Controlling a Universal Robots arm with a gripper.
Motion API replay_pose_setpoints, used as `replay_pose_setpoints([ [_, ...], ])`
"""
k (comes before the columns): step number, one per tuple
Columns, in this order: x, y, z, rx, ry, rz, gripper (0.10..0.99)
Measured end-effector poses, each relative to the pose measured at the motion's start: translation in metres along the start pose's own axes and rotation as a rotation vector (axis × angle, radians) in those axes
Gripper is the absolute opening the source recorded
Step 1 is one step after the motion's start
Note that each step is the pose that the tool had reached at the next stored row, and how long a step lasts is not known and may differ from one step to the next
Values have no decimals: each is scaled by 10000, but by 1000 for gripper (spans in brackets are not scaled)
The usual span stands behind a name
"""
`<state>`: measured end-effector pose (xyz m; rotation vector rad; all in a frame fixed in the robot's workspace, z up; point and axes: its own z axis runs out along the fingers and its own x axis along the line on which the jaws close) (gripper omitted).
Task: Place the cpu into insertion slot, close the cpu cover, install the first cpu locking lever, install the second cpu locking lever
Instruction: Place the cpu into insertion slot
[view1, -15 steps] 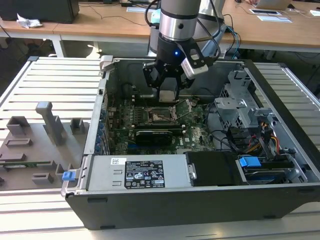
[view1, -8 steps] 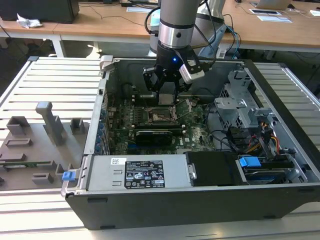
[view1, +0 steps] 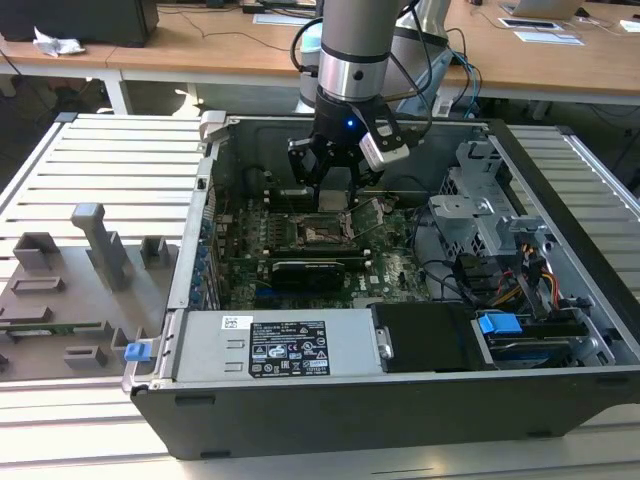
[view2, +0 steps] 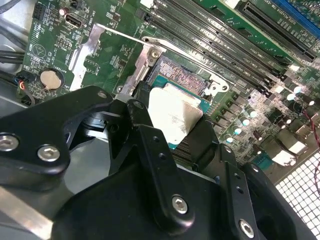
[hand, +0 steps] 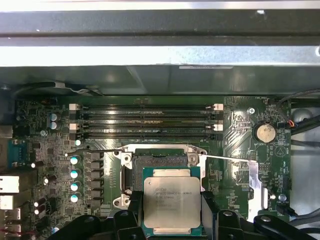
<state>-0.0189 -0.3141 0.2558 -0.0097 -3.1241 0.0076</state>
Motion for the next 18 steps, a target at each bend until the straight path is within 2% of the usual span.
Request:
replay_pose_setpoints([
  [7,0,0,0,29,1,343,545],
  [13,0,0,1,84,7,1567,545],
  [18,0,0,2,127,10,2303,545],
])
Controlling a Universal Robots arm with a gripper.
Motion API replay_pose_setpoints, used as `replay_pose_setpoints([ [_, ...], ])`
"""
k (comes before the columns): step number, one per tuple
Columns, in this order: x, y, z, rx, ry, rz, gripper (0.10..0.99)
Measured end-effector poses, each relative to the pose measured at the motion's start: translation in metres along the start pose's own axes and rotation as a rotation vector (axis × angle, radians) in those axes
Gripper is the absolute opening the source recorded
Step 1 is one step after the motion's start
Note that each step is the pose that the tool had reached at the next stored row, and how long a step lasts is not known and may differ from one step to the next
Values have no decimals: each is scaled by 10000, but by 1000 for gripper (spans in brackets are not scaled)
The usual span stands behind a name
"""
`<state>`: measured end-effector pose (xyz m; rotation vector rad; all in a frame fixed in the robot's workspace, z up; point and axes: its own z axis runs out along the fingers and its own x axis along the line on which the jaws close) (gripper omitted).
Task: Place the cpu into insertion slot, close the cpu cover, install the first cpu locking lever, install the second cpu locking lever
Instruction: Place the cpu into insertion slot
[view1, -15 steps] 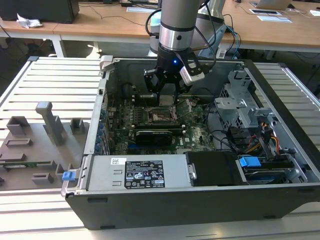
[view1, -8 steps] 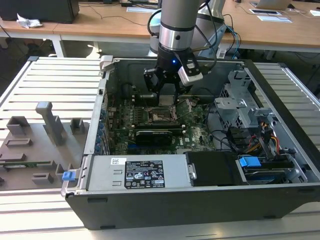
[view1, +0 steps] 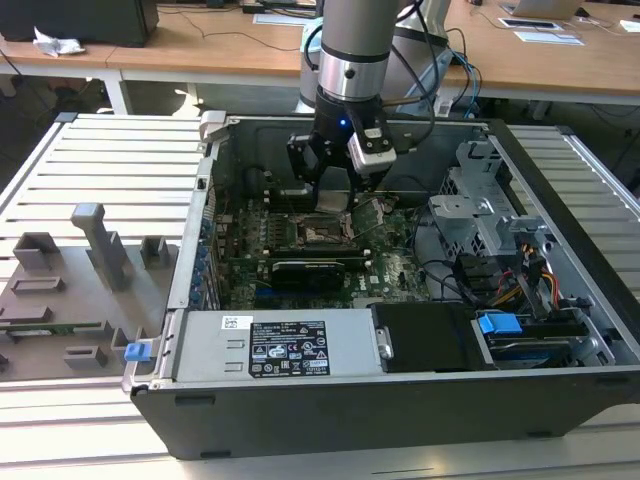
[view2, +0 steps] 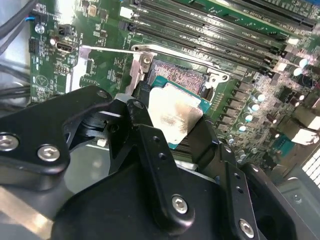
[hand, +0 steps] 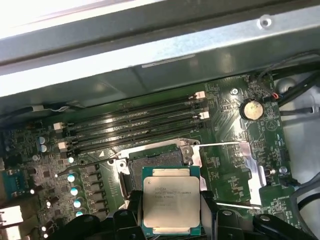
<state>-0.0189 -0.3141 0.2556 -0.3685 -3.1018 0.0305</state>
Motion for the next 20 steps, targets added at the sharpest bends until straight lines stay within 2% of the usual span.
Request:
replay_pose_setpoints([
  [5,0,0,1,156,-26,717,545],
  [8,-2,0,1,319,-64,1021,545],
  [12,-4,1,2,431,-91,1207,545],
  [13,-7,2,2,520,-114,1307,545],
  [15,-10,2,2,606,-134,1446,545],
  [20,-11,2,4,671,-141,1699,545],
])
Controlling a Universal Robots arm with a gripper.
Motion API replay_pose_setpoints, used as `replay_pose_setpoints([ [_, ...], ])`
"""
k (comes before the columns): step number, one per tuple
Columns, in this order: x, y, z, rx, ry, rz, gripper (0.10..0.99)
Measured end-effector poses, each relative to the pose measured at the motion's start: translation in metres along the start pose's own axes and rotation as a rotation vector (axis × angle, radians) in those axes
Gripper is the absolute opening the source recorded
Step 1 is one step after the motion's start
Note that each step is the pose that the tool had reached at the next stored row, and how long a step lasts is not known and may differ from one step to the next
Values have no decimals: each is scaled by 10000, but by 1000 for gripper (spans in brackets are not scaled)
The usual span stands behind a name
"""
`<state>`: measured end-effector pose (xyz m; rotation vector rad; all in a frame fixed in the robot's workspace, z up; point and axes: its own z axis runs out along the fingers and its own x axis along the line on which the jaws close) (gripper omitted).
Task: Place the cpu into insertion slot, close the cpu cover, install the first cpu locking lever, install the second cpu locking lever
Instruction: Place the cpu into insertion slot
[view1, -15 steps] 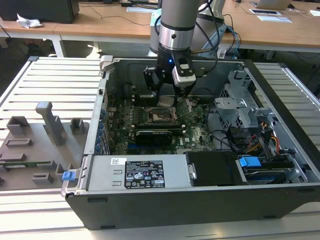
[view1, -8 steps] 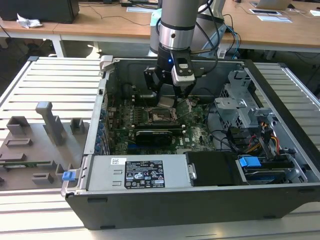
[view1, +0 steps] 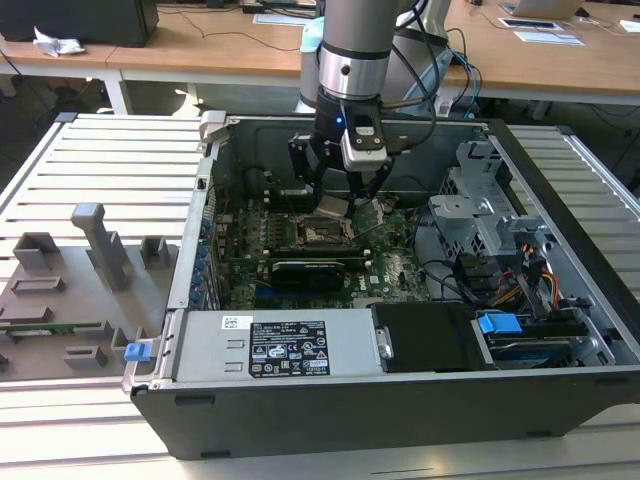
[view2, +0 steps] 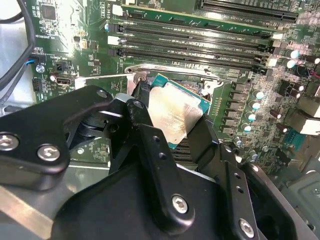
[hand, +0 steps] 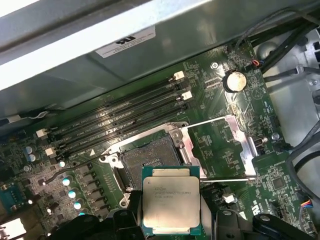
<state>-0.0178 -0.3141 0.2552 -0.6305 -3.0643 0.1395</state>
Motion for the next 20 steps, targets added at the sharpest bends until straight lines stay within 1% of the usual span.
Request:
replay_pose_setpoints([
  [7,0,0,2,61,13,424,545],
  [10,0,1,4,85,36,776,545],
  [18,0,0,4,216,78,1839,545],
  [20,0,0,4,234,87,2016,545],
])
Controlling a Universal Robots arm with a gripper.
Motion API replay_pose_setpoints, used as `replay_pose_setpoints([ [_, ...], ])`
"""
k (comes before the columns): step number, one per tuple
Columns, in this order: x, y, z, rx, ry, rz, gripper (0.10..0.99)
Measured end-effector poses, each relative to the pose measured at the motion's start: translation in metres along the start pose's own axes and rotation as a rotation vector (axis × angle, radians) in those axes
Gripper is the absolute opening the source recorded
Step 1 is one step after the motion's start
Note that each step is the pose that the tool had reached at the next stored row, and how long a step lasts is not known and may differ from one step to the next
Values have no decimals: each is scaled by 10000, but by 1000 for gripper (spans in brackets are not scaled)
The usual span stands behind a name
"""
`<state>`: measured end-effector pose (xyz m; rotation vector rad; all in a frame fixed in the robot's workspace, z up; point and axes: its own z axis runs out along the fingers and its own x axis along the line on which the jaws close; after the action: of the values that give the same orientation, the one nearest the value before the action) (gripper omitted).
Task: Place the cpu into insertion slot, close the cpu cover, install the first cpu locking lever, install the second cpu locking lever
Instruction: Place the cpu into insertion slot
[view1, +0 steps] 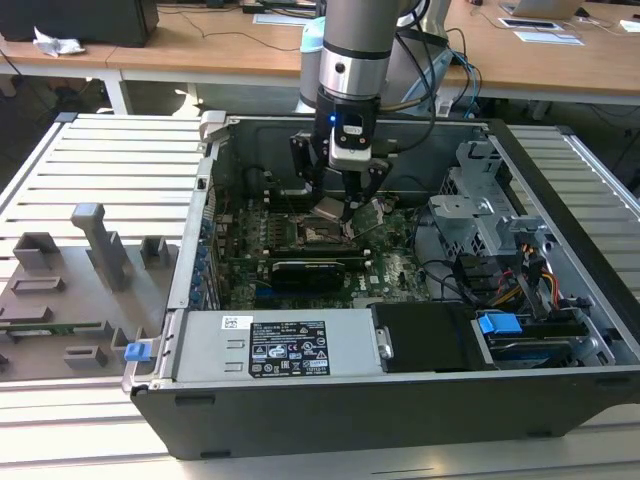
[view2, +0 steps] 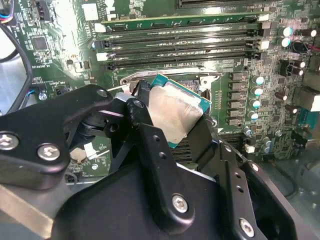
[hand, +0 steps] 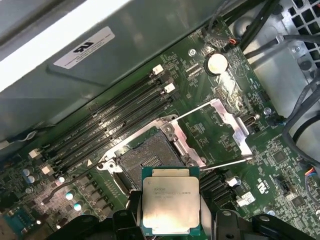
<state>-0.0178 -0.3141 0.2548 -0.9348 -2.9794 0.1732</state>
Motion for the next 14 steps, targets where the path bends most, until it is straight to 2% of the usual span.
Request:
replay_pose_setpoints([
  [6,0,0,0,50,27,502,545],
  [14,0,0,1,102,122,1541,545],
])
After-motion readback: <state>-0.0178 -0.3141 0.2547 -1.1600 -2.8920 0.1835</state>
